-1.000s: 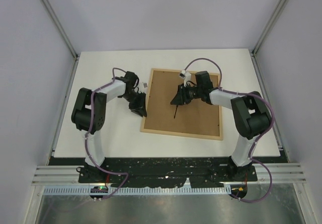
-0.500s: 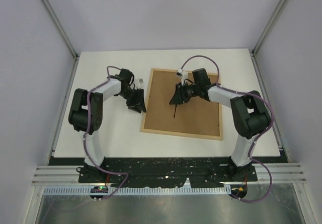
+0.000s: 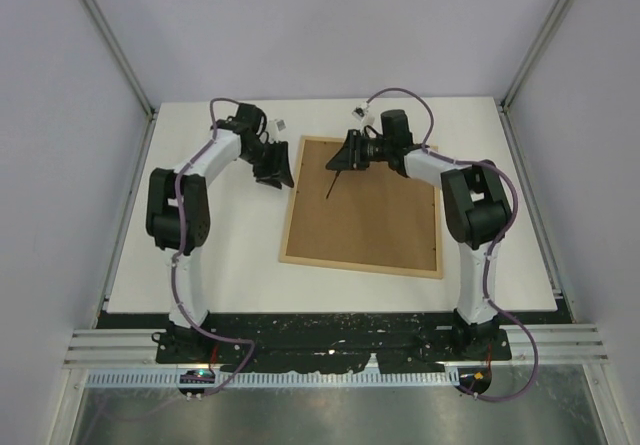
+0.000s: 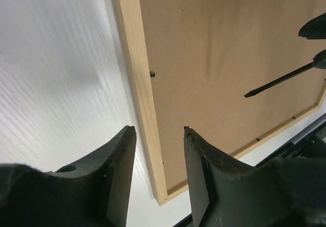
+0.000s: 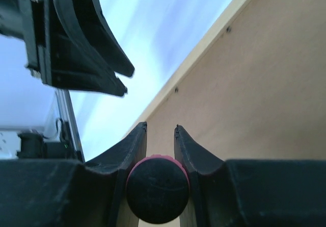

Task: Take the photo out of the frame
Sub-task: Release the photo frame item from the photo frame.

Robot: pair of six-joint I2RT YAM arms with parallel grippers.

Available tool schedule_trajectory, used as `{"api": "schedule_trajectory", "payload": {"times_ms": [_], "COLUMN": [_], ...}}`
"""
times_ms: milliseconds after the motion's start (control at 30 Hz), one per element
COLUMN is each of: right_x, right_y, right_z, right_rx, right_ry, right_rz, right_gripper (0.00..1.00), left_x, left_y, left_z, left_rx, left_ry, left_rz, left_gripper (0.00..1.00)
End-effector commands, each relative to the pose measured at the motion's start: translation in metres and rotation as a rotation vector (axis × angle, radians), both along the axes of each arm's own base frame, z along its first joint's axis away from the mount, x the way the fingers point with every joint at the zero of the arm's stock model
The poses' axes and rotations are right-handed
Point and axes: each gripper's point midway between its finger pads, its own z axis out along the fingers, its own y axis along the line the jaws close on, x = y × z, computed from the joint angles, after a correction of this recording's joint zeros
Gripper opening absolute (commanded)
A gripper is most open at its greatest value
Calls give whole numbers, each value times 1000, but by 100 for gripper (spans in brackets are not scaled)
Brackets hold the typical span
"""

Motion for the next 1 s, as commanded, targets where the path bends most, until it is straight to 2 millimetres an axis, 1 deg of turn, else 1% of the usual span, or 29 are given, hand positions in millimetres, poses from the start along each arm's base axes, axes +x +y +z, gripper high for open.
{"api": "schedule_trajectory", "payload": {"times_ms": [0, 33, 67, 100, 133, 167, 200, 233, 300, 400, 633, 767, 967], "right_x": [39, 43, 47, 50, 52, 54, 58, 60, 67, 74, 81, 80, 78], "right_y": [14, 15, 17, 18, 20, 21, 22, 23, 25, 33, 56, 68, 72], "right_z": [40, 32, 36, 29, 28, 19, 21, 13, 8, 2, -11, -14, -27], "right_rx": [166, 164, 180, 183, 192, 194, 214, 218, 235, 242, 250, 262, 254], "right_ry": [32, 45, 41, 58, 71, 96, 93, 110, 131, 135, 123, 120, 132], "right_rz": [-50, -57, -63, -66, -68, -75, -82, -89, -100, -105, -95, -78, -65], "right_gripper": [8, 8, 8, 8, 8, 8, 8, 8, 8, 8, 8, 8, 8], "left_x": [12, 17, 20, 24, 29, 31, 32, 32, 32, 32, 18, 15, 15], "left_y": [-5, -6, -6, -5, -5, -7, -8, -9, -14, -15, -13, -11, -11], "left_z": [-12, -7, -13, -12, -12, -14, -14, -16, -18, -21, -37, -40, -44], "left_rx": [53, 82, 111, 142, 169, 189, 206, 213, 219, 228, 227, 224, 155], "left_ry": [66, 56, 66, 56, 46, 43, 38, 39, 40, 43, 96, 102, 126], "left_rz": [-3, -2, -5, -4, -4, -12, -17, -23, -34, -39, -44, -49, -40], "left_gripper": [47, 47, 47, 47, 47, 48, 48, 48, 48, 49, 46, 45, 43]}}
